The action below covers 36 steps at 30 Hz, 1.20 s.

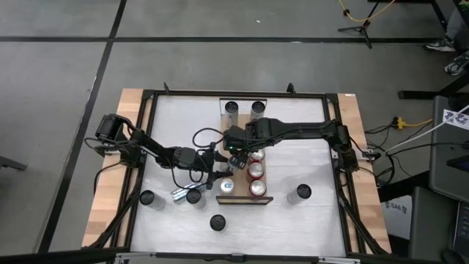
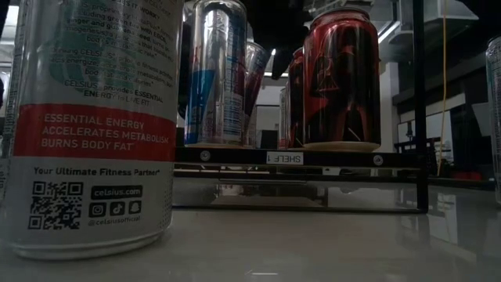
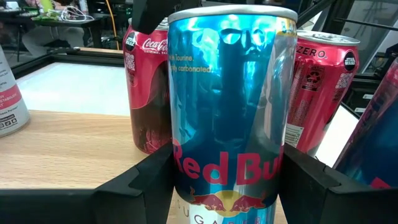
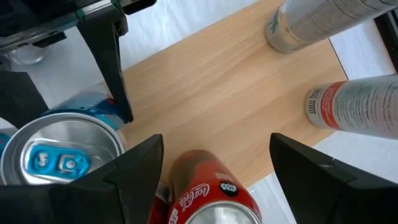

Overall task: Place canned beverage on shelf
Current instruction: Put the blue soda can on the shelf aligned with the other blue soda can

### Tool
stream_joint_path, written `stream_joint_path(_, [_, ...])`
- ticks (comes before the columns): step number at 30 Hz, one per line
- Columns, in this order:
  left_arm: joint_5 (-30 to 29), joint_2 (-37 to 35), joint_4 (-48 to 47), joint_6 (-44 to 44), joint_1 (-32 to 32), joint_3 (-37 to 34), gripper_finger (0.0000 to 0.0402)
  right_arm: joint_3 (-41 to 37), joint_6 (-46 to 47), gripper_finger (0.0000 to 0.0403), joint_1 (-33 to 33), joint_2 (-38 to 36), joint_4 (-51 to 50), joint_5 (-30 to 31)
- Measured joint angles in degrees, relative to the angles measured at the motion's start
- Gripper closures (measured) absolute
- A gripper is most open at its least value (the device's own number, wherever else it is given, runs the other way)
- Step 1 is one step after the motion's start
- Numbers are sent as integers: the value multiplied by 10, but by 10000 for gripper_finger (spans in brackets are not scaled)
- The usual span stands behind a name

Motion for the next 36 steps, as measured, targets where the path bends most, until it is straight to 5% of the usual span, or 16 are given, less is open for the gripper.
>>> stream_joint_path(36, [-2, 1, 6, 1, -1, -1, 136, 0, -13, 116, 0, 19, 21, -70])
